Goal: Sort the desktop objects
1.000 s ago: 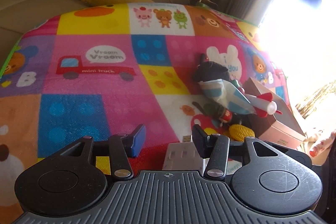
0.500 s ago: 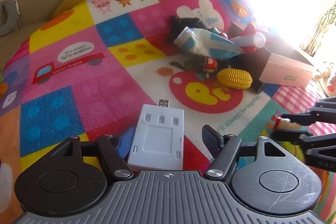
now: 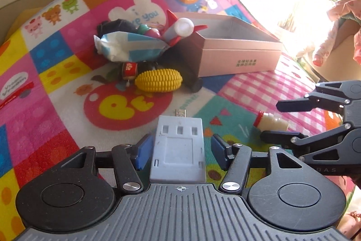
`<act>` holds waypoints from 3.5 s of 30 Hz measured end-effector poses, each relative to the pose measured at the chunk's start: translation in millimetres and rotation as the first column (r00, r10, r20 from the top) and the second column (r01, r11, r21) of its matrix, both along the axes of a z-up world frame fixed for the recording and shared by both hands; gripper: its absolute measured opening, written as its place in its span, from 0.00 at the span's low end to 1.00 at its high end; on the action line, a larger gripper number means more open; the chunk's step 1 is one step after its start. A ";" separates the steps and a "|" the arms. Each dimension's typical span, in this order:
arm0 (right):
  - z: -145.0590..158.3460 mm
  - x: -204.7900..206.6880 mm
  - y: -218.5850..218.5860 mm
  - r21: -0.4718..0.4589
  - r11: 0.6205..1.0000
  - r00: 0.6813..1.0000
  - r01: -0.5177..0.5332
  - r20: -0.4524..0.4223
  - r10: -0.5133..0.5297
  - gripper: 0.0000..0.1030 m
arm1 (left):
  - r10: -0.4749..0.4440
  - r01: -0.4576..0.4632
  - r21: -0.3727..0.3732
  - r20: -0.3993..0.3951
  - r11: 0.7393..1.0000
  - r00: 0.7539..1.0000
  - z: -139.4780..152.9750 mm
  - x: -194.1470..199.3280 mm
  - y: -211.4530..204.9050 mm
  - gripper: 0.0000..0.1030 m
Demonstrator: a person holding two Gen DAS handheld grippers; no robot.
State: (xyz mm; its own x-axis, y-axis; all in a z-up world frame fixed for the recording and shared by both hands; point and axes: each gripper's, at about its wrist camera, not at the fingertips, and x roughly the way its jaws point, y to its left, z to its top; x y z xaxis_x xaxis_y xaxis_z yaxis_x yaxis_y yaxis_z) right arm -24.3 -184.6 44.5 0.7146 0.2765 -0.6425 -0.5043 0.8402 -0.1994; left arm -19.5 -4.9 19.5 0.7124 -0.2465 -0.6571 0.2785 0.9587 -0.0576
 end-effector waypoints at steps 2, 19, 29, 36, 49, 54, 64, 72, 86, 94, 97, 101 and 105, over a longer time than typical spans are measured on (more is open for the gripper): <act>0.0 -5.1 -5.8 0.001 1.000 1.000 0.016 0.000 -0.016 0.53 | 0.024 -0.024 0.027 -0.010 0.999 1.000 -3.2 -4.3 4.5 0.69; -0.2 -10.3 -15.8 0.158 0.983 0.995 0.097 -0.029 -0.093 0.63 | 0.233 -0.234 0.065 0.022 0.970 0.972 1.6 -14.6 59.0 0.94; -6.0 -12.8 -10.7 0.181 0.977 0.993 0.109 -0.072 -0.098 0.47 | 0.158 -0.159 0.030 0.020 0.987 0.987 2.2 -5.9 15.5 0.98; -6.5 -23.6 -22.5 0.054 0.982 0.982 0.179 0.052 -0.182 0.49 | 0.202 -0.202 0.001 -0.003 0.979 0.979 -3.8 -5.0 19.5 0.98; -3.0 -21.5 -16.7 0.195 0.969 0.988 0.154 0.001 -0.157 0.60 | 0.211 -0.213 0.038 0.031 0.976 0.977 -14.3 -9.9 15.6 1.00; -5.3 -13.3 -11.5 0.247 0.946 0.976 0.211 -0.099 -0.192 0.64 | 0.211 -0.213 0.054 0.043 0.976 0.977 -16.2 -11.3 12.7 1.00; -7.1 -17.5 -23.6 0.144 0.954 0.964 0.264 -0.039 -0.261 0.67 | 0.212 -0.215 0.048 0.053 0.975 0.976 -18.2 -13.0 10.5 1.00; -4.9 -20.7 -28.4 0.171 0.953 0.968 0.250 -0.009 -0.252 0.67 | 0.211 -0.214 0.049 0.053 0.976 0.976 -18.3 -13.1 10.8 1.00; -4.3 -19.1 -13.4 0.201 0.962 0.982 0.185 -0.064 -0.176 0.67 | 0.216 -0.219 0.047 0.063 0.975 0.974 -16.6 -13.4 13.1 1.00; -6.7 -13.8 -10.3 0.197 0.967 0.986 0.163 -0.062 -0.153 0.25 | 0.226 -0.227 0.030 0.043 0.973 0.973 -12.8 -11.9 14.7 1.00; -7.0 -14.6 -5.5 0.181 0.972 0.989 0.148 -0.036 -0.144 0.25 | 0.228 -0.227 -0.024 0.030 0.974 0.973 -4.3 -3.8 12.9 1.00; -6.6 -16.1 -6.9 0.183 0.971 0.989 0.151 -0.025 -0.149 0.25 | 0.277 -0.281 0.059 0.061 0.958 0.959 -1.0 18.5 -1.1 1.00; -6.2 -16.6 -7.8 0.174 0.974 0.989 0.146 -0.007 -0.147 0.25 | 0.314 -0.317 0.099 0.047 0.943 0.948 -5.9 36.7 -3.8 1.00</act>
